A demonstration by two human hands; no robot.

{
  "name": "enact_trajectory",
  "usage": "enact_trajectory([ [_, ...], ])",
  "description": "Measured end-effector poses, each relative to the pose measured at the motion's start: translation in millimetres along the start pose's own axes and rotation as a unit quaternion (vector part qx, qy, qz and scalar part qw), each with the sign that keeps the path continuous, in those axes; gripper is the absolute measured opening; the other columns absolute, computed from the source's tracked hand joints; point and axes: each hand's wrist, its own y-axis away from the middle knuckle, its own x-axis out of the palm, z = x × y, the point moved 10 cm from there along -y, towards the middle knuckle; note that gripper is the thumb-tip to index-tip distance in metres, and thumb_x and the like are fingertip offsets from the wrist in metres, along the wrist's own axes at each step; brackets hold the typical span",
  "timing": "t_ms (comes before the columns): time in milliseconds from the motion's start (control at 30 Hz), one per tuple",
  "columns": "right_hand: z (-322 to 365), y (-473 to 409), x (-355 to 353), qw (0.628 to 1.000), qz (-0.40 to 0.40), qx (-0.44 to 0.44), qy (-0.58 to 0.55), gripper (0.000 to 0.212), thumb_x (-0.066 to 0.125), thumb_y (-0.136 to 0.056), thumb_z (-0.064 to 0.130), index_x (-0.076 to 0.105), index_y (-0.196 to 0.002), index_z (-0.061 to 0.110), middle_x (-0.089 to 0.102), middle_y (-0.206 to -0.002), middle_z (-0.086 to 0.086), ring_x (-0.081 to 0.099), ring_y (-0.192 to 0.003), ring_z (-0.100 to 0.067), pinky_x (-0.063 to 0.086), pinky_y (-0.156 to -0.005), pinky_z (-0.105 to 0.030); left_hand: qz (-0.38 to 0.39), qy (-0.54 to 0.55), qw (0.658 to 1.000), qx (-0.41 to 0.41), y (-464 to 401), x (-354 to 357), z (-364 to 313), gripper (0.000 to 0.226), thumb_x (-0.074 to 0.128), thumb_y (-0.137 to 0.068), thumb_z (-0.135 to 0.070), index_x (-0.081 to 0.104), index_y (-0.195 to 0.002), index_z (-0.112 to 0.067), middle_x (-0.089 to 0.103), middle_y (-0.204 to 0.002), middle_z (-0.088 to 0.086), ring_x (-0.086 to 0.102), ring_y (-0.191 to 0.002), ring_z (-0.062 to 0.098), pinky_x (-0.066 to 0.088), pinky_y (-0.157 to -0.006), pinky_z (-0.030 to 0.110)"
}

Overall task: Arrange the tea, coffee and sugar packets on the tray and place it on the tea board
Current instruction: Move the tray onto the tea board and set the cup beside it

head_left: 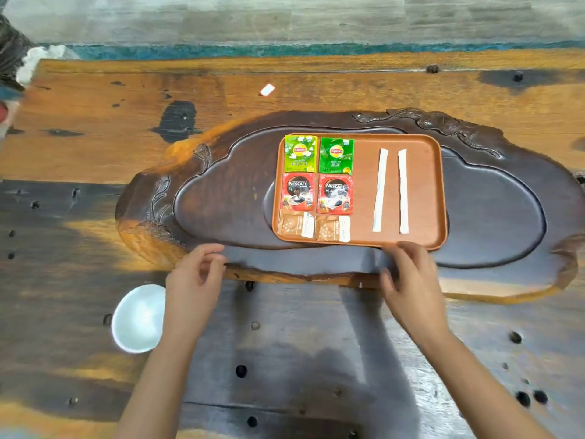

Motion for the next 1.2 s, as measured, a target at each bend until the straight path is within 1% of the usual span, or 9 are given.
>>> enact_trajectory([
  [67, 26, 30, 27, 0.996, 0.031, -0.078, 0.042, 0.038, 0.046, -0.079, 0.019, 0.060, -0.112, 0.009, 0.056, -0.118, -0.015, 0.050, -0.107, -0.033, 0.047, -0.086, -0.043, -0.063, -0.063, 0.996, 0.007, 29, -30, 15, 0.017, 0.055, -0.089, -0.012, 0.065, -0.101, -0.016, 0.069, -0.093, -0.001, 0.064, -0.085, 0.017, 0.045, -0.076, 0.015],
  [167, 53, 64, 69, 0.971, 0.092, -0.187, 0.117, 0.040, 0.043, -0.080, 0.025, 0.058, -0.115, 0.012, 0.056, -0.125, -0.016, 0.044, -0.118, -0.032, 0.036, -0.095, -0.048, -0.126, -0.161, 0.979, 0.026, 58, -64, 38, 0.021, 0.050, -0.090, -0.013, 0.065, -0.104, -0.009, 0.068, -0.102, 0.007, 0.060, -0.096, 0.029, 0.045, -0.082, 0.040],
  [267, 62, 77, 99, 0.947, 0.132, -0.245, 0.163, 0.044, 0.042, -0.083, 0.028, 0.056, -0.122, 0.014, 0.051, -0.136, -0.016, 0.034, -0.129, -0.031, 0.025, -0.104, -0.051, -0.128, -0.255, 0.955, 0.080, 67, -83, 59, 0.035, 0.039, -0.087, -0.021, 0.061, -0.107, -0.002, 0.064, -0.106, 0.019, 0.054, -0.098, 0.037, 0.042, -0.086, 0.044],
  [433, 65, 72, 123, 0.909, 0.180, -0.316, 0.202, 0.052, 0.036, -0.091, 0.034, 0.038, -0.140, 0.017, 0.035, -0.149, -0.013, 0.021, -0.139, -0.028, 0.017, -0.110, -0.046, -0.116, -0.284, 0.951, 0.032, 39, -98, 105, 0.044, 0.046, -0.089, -0.015, 0.043, -0.129, 0.003, 0.047, -0.133, 0.027, 0.040, -0.124, 0.043, 0.033, -0.103, 0.053],
  [533, 58, 80, 134, 0.883, 0.220, -0.356, 0.215, 0.053, 0.027, -0.096, 0.041, 0.029, -0.145, 0.021, 0.030, -0.152, -0.009, 0.016, -0.142, -0.024, 0.018, -0.110, -0.046, -0.075, -0.230, 0.970, -0.027, 32, -90, 132, 0.055, 0.050, -0.092, -0.015, 0.029, -0.141, -0.001, 0.035, -0.145, 0.023, 0.028, -0.135, 0.037, 0.025, -0.111, 0.050],
  [667, 68, 91, 173, 0.860, 0.258, -0.370, 0.237, 0.056, 0.015, -0.096, 0.048, 0.022, -0.147, 0.026, 0.027, -0.154, -0.007, 0.011, -0.143, -0.021, 0.015, -0.111, -0.048, -0.057, -0.062, 0.987, -0.139, 53, -101, 193, 0.048, 0.048, -0.093, -0.016, 0.036, -0.139, -0.010, 0.047, -0.137, 0.009, 0.046, -0.121, 0.021, 0.039, -0.097, 0.035],
  [767, 69, 90, 174, 0.864, 0.249, -0.371, 0.231, 0.057, 0.019, -0.096, 0.049, 0.018, -0.148, 0.027, 0.023, -0.155, -0.006, 0.010, -0.143, -0.021, 0.012, -0.112, -0.048, -0.079, -0.005, 0.985, -0.151, 45, -116, 188, 0.039, 0.043, -0.095, -0.013, 0.043, -0.134, -0.012, 0.050, -0.126, 0.005, 0.049, -0.109, 0.017, 0.041, -0.092, 0.035],
  [900, 69, 85, 171, 0.869, 0.240, -0.372, 0.221, 0.059, 0.030, -0.094, 0.048, 0.019, -0.148, 0.027, 0.023, -0.155, -0.005, 0.009, -0.143, -0.021, 0.013, -0.112, -0.048, 0.015, -0.025, 0.993, -0.116, 27, -107, 184, 0.022, 0.044, -0.094, -0.013, 0.063, -0.104, -0.014, 0.066, -0.100, 0.013, 0.064, -0.086, 0.023, 0.054, -0.076, 0.042],
  [1200, 69, 87, 170, 0.869, 0.238, -0.380, 0.208, 0.060, 0.034, -0.093, 0.047, 0.019, -0.148, 0.026, 0.020, -0.156, -0.005, 0.008, -0.144, -0.021, 0.010, -0.113, -0.048, 0.041, 0.220, 0.939, -0.261, 65, -73, 213, 0.014, 0.048, -0.094, -0.013, 0.058, -0.084, -0.010, 0.066, -0.082, 0.012, 0.069, -0.077, 0.012, 0.056, -0.063, 0.017],
])
